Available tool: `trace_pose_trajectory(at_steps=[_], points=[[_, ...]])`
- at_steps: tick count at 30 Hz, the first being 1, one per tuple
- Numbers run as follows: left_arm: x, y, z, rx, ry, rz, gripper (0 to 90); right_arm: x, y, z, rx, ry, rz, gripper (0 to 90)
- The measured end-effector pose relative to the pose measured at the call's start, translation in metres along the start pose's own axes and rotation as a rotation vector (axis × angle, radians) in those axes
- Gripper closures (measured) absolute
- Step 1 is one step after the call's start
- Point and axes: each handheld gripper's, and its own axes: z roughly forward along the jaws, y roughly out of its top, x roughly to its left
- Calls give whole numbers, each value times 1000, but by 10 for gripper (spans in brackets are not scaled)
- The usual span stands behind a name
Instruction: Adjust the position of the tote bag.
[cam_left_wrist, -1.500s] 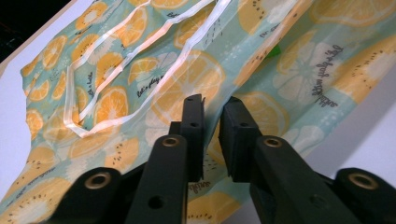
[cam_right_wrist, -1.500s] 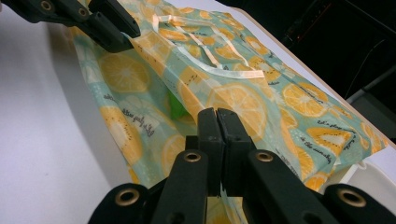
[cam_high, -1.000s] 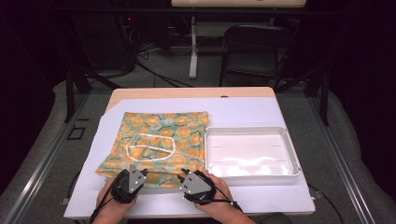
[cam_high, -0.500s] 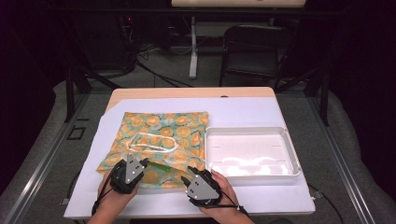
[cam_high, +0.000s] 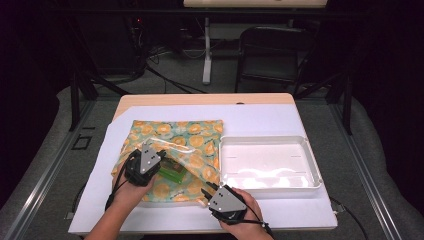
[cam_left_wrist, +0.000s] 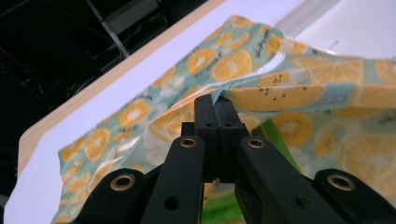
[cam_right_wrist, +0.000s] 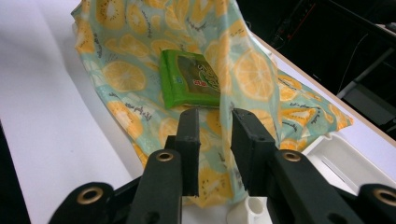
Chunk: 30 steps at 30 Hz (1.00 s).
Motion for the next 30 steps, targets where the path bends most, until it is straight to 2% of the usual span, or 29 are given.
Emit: trace_pose_trajectory(at_steps=[7,13,16,19,21,24,25,26,28,30], points=[[13,23,6,-62,8,-30,900,-15,13,-2,21,9,-2,713],[24,41,10,-105,18,-39,900,-35,35,1,22,20,47,680],[29,47,12,-132,16,-58,900,-44,47,7,13,51,93,672],[30,52,10,-161,13,-76,900,-48,57,17,19,56,103,672],[30,55,8,-175,11,-71,900,-49,65,28,20,53,112,665],[28,54,4,-192,17,-60,900,-48,69,35,19,37,100,661],[28,53,2,-197,14,-61,900,-46,72,42,17,20,93,684],[28,52,1,-200,14,-62,900,-46,72,42,17,20,93,684],[30,51,-2,-211,3,-79,900,-44,72,49,46,1,82,771],[31,50,-4,-222,-8,-94,900,-43,71,55,59,16,95,841]])
